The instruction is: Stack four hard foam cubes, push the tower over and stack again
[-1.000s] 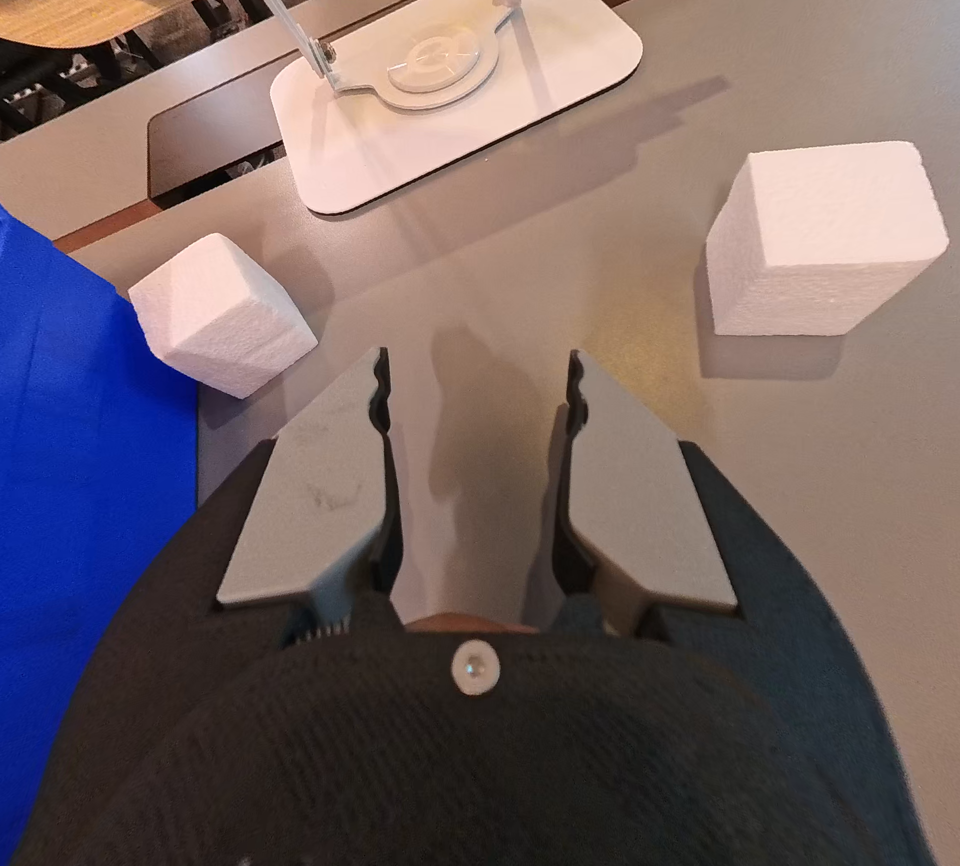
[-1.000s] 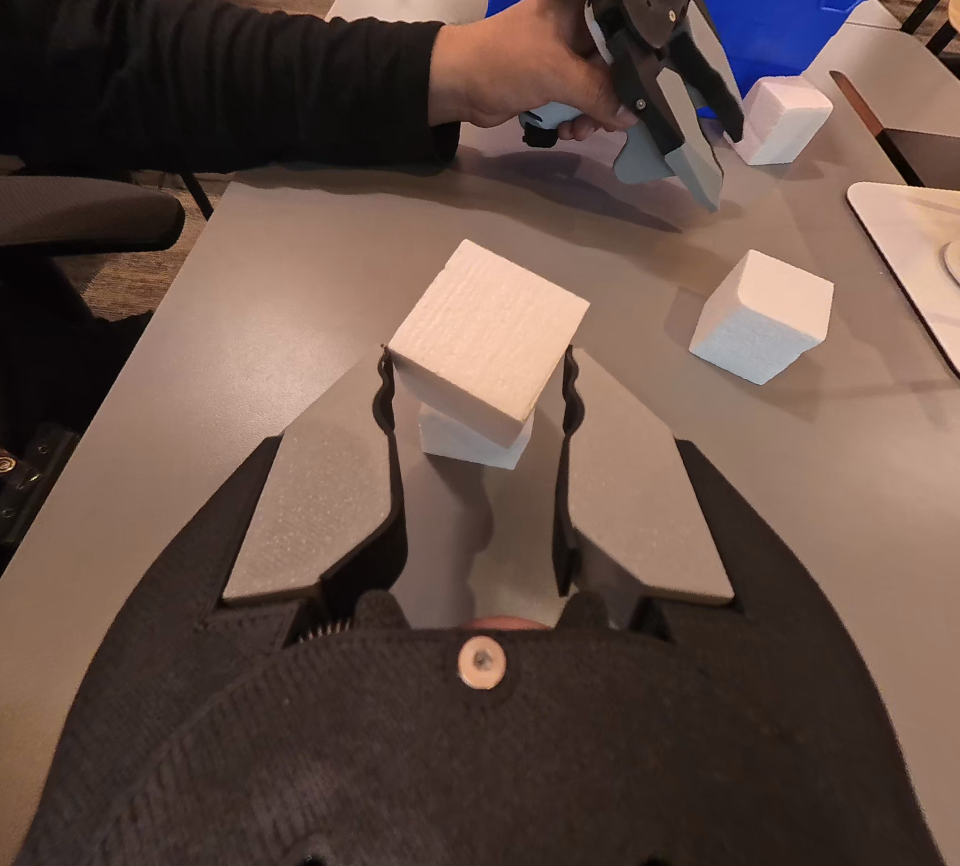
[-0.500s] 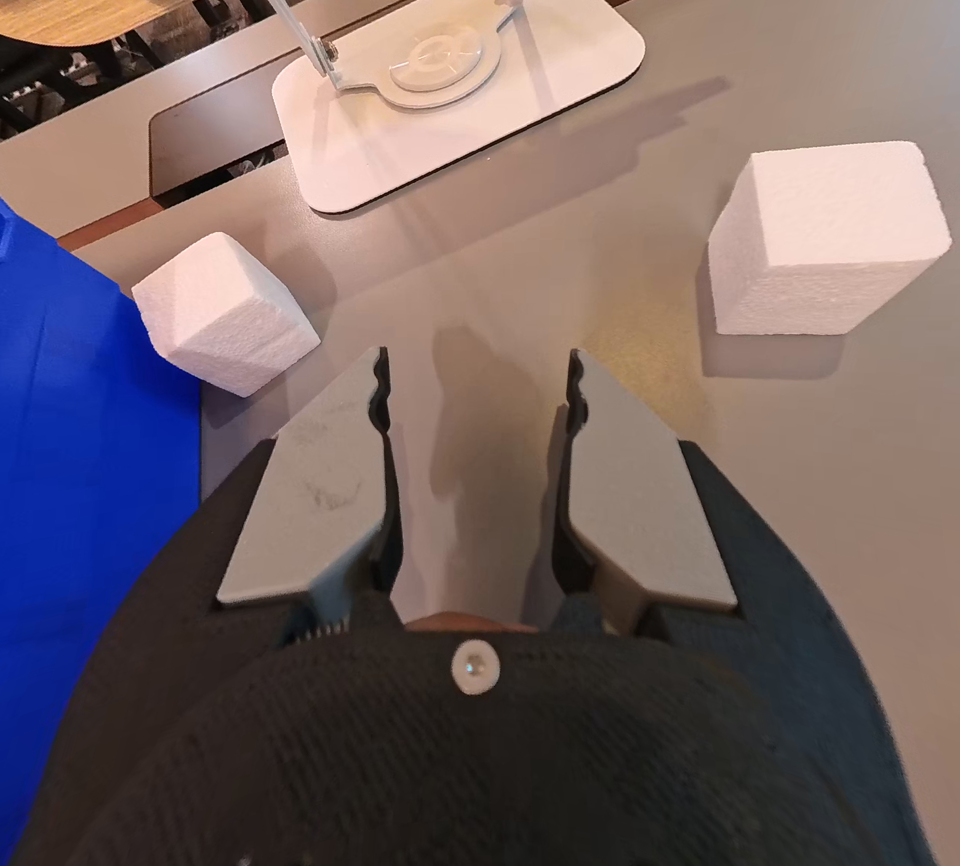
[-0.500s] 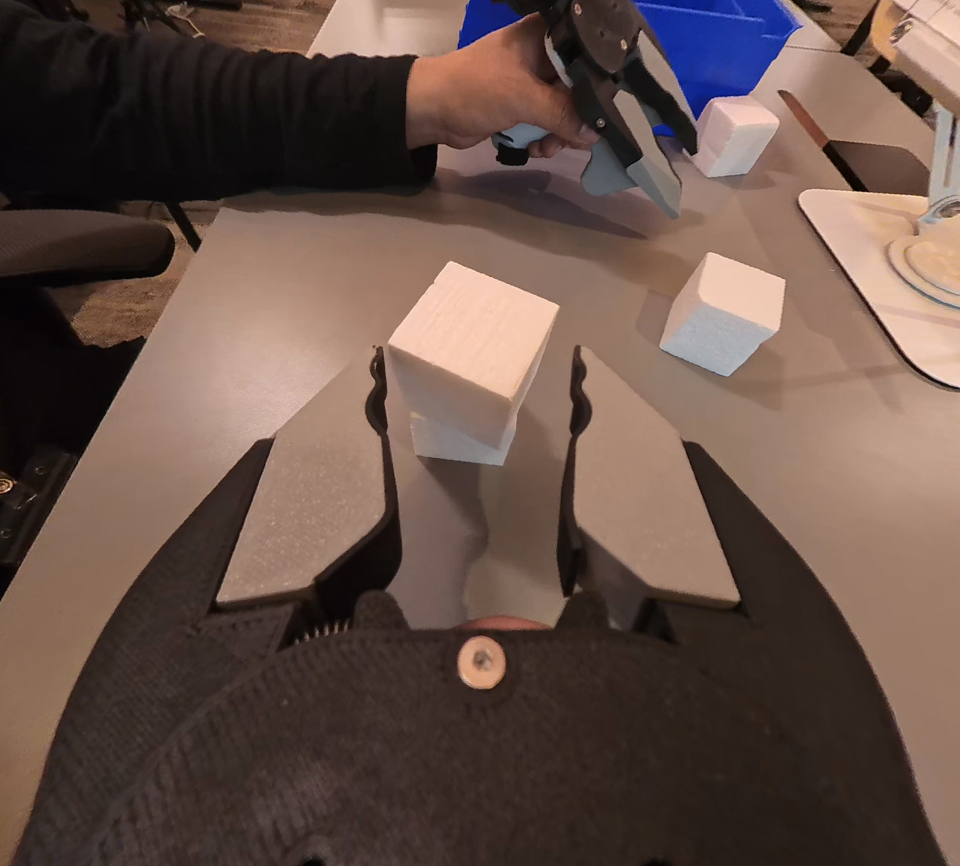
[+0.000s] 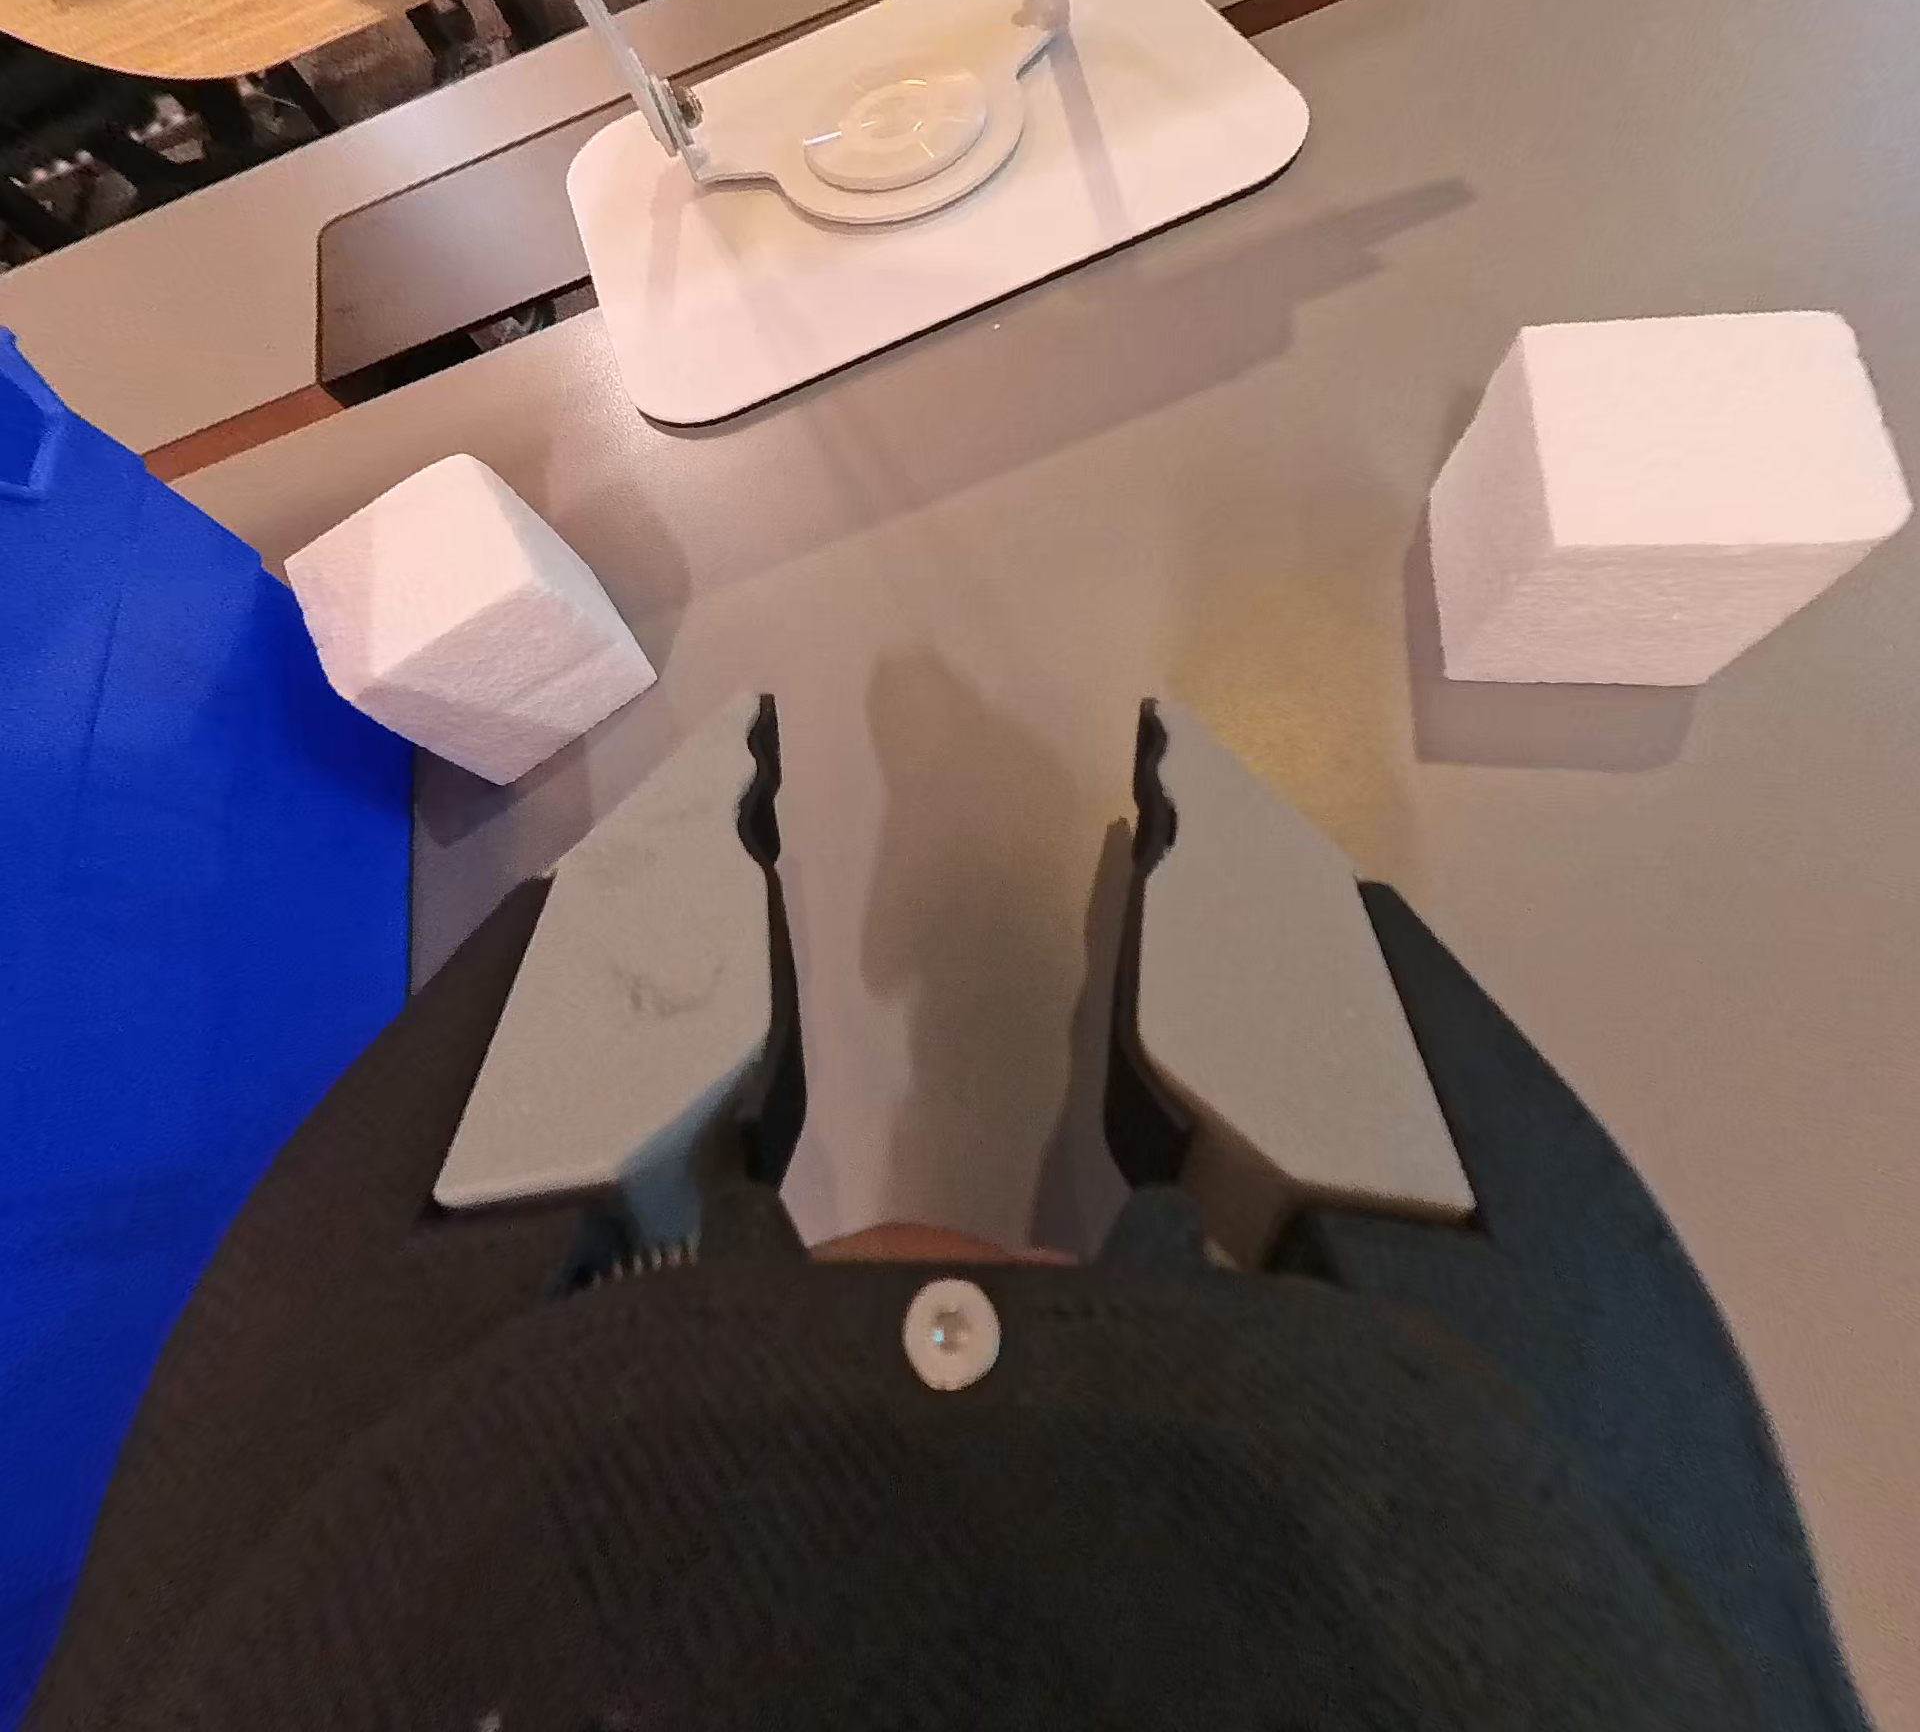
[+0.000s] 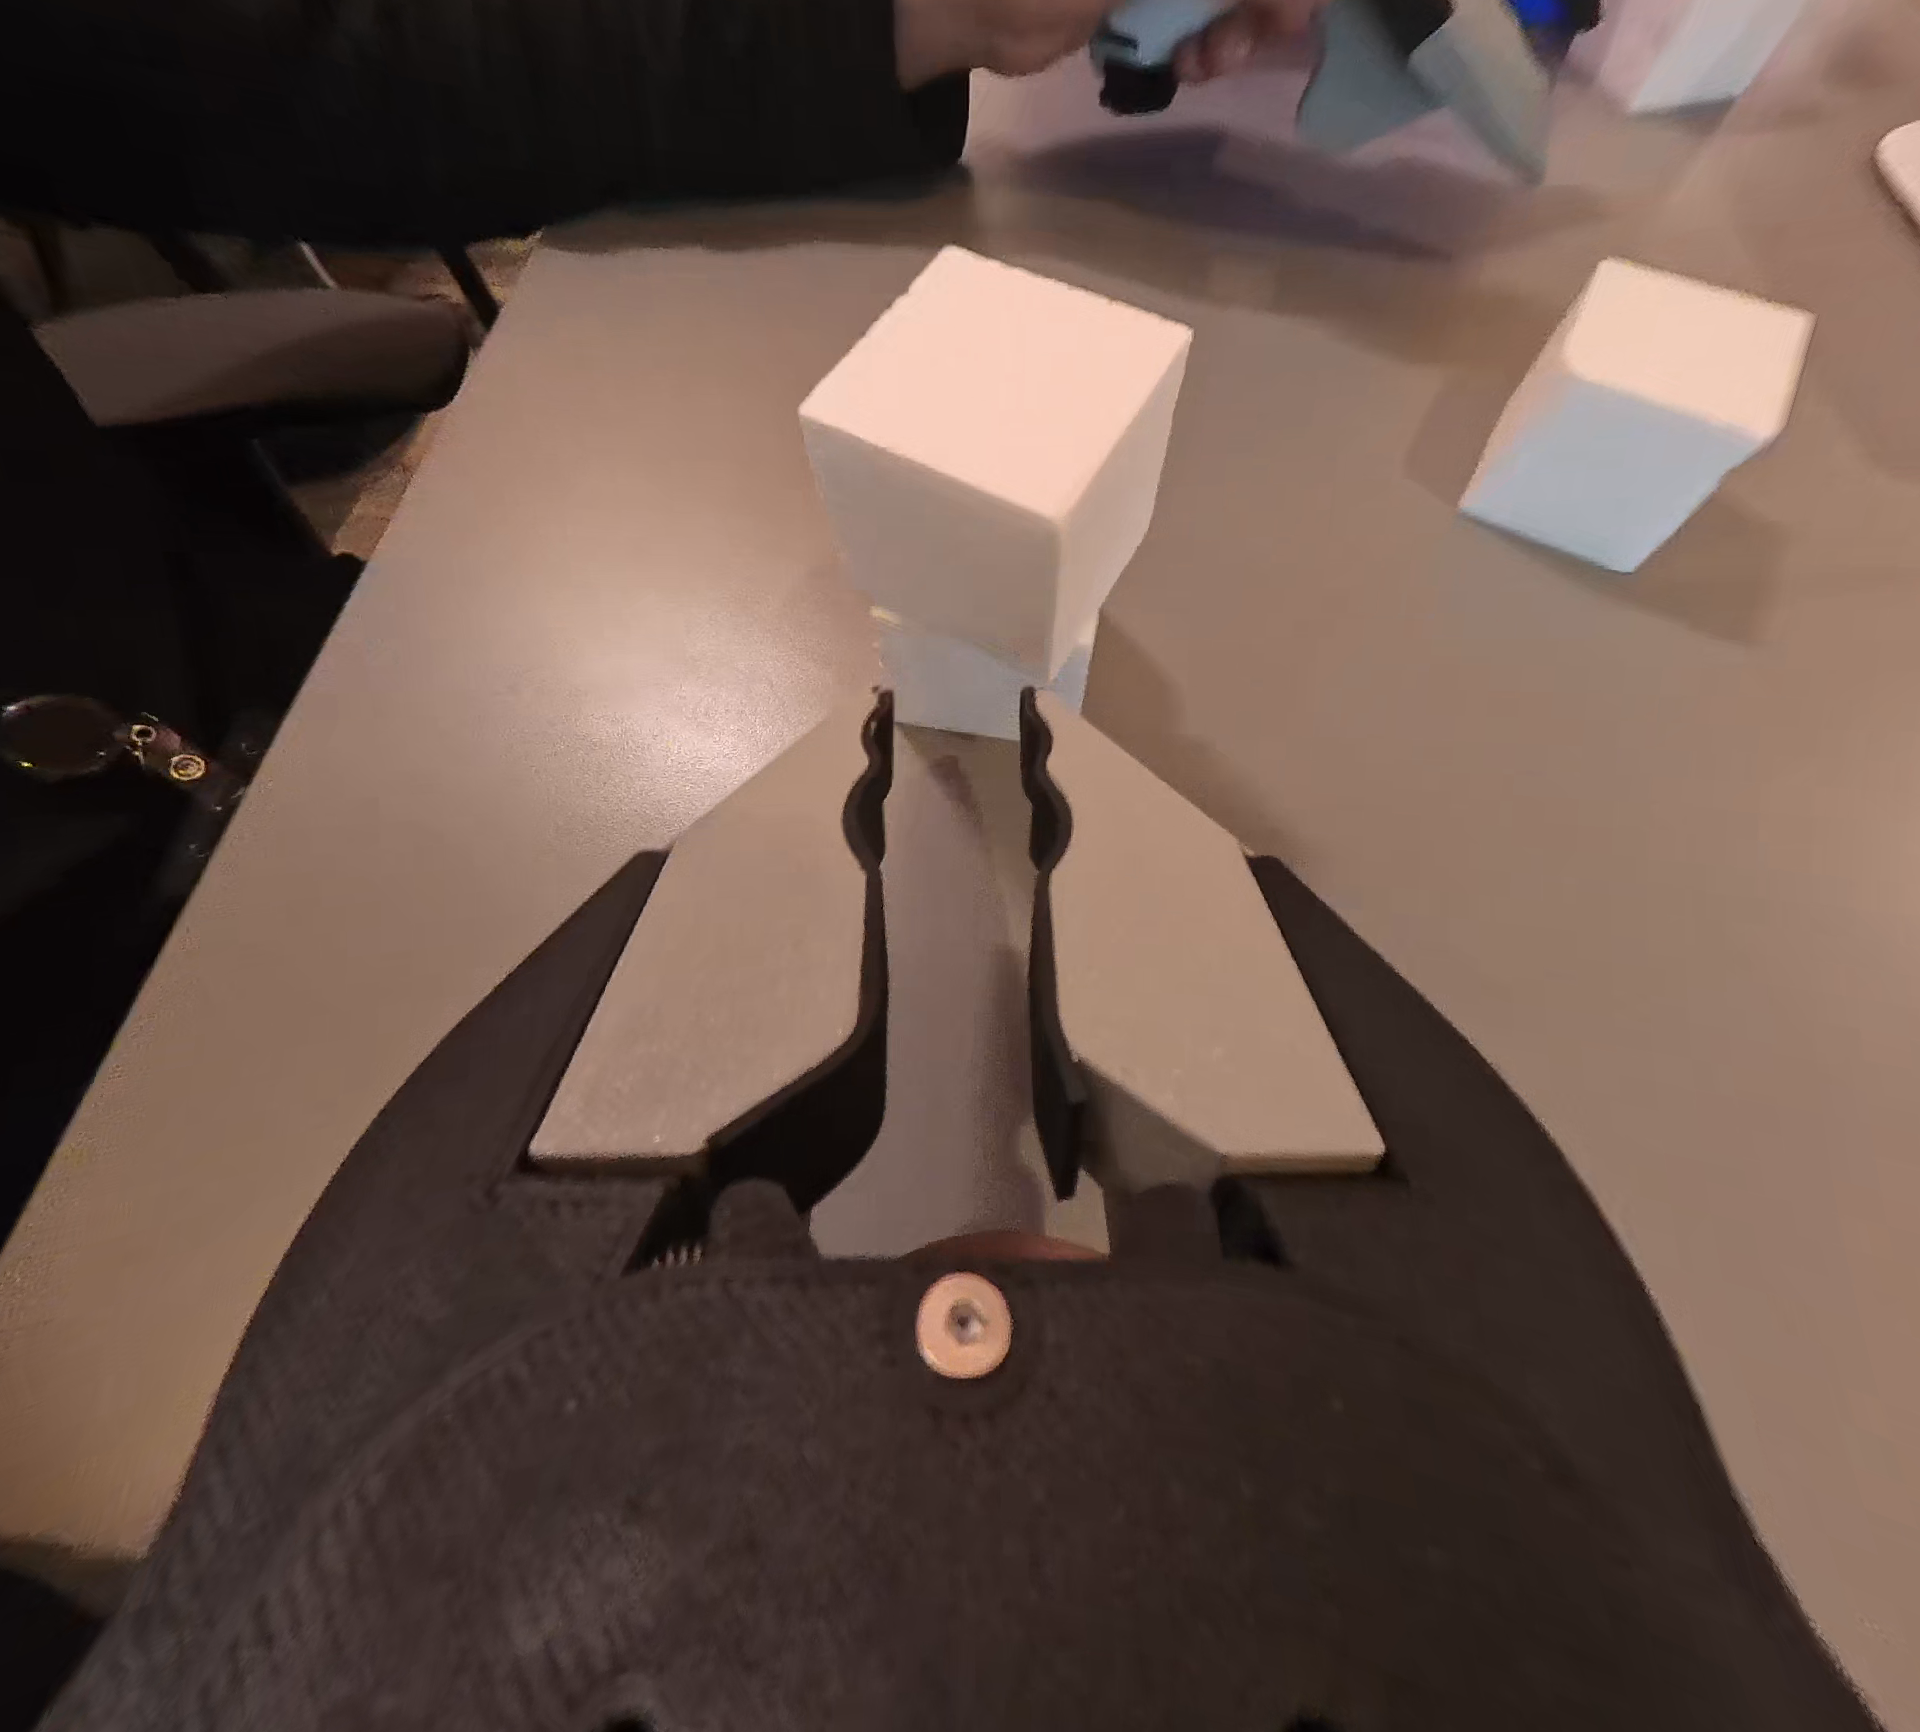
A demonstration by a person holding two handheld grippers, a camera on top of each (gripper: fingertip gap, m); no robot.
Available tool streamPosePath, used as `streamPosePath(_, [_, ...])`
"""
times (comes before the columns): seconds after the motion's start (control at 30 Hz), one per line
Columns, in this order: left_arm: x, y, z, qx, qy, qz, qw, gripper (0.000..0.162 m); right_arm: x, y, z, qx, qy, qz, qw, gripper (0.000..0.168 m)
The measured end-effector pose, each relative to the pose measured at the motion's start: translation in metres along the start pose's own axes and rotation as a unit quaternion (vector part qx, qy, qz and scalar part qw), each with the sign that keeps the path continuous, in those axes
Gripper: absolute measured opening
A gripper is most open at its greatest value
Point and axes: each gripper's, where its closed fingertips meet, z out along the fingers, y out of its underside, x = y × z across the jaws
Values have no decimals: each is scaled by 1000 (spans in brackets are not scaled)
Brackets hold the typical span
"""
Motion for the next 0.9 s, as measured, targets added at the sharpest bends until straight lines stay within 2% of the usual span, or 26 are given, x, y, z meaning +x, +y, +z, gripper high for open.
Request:
streamPosePath(0.07, [0, 1, 1, -3, -1, 2, 1000, 67, -2, 5, 11, -14, -11, 2, 1000, 21])
streamPosePath(0.17, [1, 1, 1, -3, -1, 3, 1000, 67, 7, 14, 23, -39, 11, 3, 999, 25])
streamPosePath(0.27, [2, 2, 1, -5, 0, 5, 1000, 67, 17, 12, 29, -27, 29, 13, 999, 28])
streamPosePath(0.53, [2, 2, 2, -7, 0, 7, 1000, 67, 46, 4, 31, -4, 101, 26, 994, 30])
streamPosePath(0.63, [2, 3, 2, -7, 0, 6, 1000, 67, 46, 6, 27, -7, 99, 26, 995, 31])
streamPosePath(0.8, [3, 1, 0, -3, 5, 6, 1000, 67, 40, 1, 6, 13, 87, 25, 996, 21])
streamPosePath(0.9, [16, -6, -8, 12, 45, 14, 999, 63, 28, -16, -7, 59, 57, 22, 996, 11])
